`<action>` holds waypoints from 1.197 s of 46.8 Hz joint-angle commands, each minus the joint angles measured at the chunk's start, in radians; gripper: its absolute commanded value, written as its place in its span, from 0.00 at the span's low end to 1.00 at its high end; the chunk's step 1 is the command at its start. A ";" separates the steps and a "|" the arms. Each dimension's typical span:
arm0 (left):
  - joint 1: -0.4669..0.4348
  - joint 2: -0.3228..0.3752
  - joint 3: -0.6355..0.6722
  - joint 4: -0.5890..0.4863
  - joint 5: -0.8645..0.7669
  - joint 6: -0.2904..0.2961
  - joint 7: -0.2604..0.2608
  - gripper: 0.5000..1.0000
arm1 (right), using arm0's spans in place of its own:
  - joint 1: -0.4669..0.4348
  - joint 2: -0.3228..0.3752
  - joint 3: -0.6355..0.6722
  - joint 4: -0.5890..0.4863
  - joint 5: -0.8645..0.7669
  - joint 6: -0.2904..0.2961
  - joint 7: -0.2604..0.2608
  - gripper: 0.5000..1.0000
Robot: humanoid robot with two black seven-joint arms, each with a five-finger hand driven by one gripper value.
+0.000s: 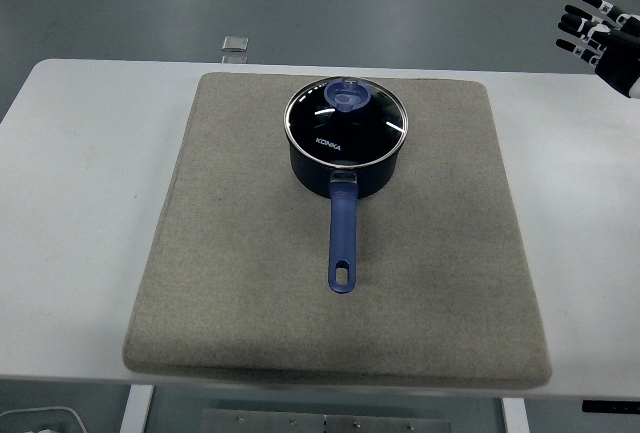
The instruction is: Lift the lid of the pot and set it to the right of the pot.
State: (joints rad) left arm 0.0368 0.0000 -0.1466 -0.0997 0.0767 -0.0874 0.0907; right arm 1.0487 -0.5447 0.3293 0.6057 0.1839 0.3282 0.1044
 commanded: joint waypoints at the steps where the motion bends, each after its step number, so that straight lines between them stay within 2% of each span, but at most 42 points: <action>1: 0.002 0.000 -0.001 -0.002 0.000 0.000 0.000 1.00 | 0.001 0.002 0.002 0.000 0.000 0.000 0.000 0.86; 16: 0.002 0.000 0.001 -0.003 0.000 0.000 -0.002 1.00 | 0.001 0.014 0.004 0.005 0.002 0.005 0.001 0.86; 24: 0.000 0.000 0.004 -0.002 0.000 0.000 -0.002 1.00 | 0.004 0.019 -0.003 0.006 -0.003 0.031 0.000 0.86; 39: 0.000 0.000 0.005 -0.002 0.000 0.000 -0.002 1.00 | 0.040 0.019 0.000 0.009 -0.099 0.057 0.000 0.86; 56: 0.000 0.000 0.007 -0.002 0.000 0.000 -0.002 1.00 | 0.088 0.012 -0.003 0.009 -0.122 0.170 -0.006 0.86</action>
State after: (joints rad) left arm 0.0368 0.0000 -0.1411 -0.1012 0.0767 -0.0876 0.0890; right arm 1.1353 -0.5297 0.3257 0.6159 0.0781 0.4854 0.0986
